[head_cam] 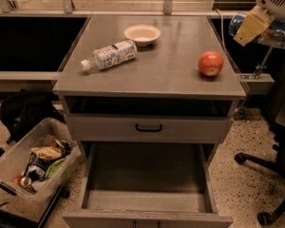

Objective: Place redbull can into middle drawer

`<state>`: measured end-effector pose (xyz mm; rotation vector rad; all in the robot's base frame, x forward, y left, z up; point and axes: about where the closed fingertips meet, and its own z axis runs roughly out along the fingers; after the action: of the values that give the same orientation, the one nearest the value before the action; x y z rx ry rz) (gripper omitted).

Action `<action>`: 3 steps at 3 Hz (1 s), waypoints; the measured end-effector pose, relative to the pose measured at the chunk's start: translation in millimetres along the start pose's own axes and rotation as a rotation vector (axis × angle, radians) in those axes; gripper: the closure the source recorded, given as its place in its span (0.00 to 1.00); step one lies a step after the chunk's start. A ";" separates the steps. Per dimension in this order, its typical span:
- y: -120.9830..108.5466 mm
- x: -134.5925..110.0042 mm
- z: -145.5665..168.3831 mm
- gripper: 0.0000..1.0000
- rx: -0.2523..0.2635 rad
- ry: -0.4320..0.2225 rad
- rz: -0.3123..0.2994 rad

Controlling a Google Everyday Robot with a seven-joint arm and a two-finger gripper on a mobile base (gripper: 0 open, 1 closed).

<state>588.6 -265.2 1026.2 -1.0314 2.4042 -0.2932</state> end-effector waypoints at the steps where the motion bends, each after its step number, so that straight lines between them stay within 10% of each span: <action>1: 0.0 0.0 0.0 1.00 0.000 0.000 0.000; 3: 73.9 71.0 92.0 1.00 -0.253 -0.060 0.046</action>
Offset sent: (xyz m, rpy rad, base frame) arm -0.0418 -0.0025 -0.1884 0.2728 0.2293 0.1276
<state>550.0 -265.7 894.0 -1.0747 2.4500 0.0602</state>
